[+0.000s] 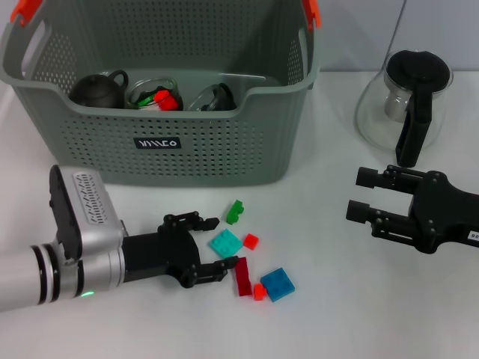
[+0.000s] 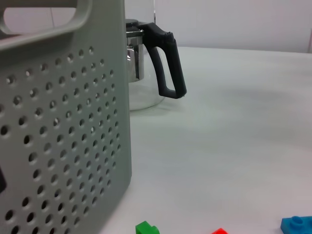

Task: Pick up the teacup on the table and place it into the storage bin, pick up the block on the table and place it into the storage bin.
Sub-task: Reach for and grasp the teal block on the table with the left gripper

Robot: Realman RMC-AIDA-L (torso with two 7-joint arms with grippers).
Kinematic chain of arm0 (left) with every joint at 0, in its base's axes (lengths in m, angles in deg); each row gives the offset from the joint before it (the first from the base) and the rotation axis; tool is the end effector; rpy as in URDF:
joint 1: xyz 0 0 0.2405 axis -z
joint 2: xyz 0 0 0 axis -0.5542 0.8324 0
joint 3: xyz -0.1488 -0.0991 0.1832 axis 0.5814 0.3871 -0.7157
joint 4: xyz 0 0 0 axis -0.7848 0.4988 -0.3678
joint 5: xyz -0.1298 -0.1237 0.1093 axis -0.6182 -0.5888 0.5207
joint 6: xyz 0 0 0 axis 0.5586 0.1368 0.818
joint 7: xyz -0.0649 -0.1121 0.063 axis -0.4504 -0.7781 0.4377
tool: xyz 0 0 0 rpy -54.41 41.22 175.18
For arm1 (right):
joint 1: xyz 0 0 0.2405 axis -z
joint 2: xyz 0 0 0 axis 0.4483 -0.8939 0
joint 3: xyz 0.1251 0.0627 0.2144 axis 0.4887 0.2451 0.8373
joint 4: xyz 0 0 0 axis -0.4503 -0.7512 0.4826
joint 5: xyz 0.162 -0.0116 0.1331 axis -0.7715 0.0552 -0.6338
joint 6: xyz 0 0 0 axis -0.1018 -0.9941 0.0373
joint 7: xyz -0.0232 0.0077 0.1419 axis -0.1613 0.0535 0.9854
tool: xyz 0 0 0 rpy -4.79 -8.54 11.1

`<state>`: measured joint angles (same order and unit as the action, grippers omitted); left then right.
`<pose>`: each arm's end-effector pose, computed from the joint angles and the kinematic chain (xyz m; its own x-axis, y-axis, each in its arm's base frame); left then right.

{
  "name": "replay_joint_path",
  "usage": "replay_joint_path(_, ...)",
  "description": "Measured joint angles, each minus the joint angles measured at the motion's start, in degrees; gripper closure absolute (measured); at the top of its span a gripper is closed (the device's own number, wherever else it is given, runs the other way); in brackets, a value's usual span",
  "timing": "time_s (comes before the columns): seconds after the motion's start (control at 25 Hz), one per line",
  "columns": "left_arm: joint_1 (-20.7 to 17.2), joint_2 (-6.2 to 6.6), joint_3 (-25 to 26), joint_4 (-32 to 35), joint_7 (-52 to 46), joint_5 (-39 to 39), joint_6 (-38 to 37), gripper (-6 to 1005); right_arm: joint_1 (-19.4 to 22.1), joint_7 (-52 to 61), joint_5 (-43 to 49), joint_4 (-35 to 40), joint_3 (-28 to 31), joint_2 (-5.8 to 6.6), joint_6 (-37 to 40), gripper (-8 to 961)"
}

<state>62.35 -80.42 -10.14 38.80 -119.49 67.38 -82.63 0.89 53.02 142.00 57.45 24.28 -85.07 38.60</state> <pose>-0.2966 0.3018 -0.0932 0.9330 0.1694 0.3176 0.2829 -0.8905 -0.3562 0.2694 0.2923 0.0035 0.6919 -0.2619 -0.6728 -0.4192 -0.9044 -0.0790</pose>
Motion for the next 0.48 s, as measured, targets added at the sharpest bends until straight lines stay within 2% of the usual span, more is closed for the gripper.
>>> replay_joint_path(0.48,0.9,-0.08,0.4,-0.9,0.5,-0.6,2.4,269,0.0,0.0,0.0,-0.1,0.0,0.00,0.0,279)
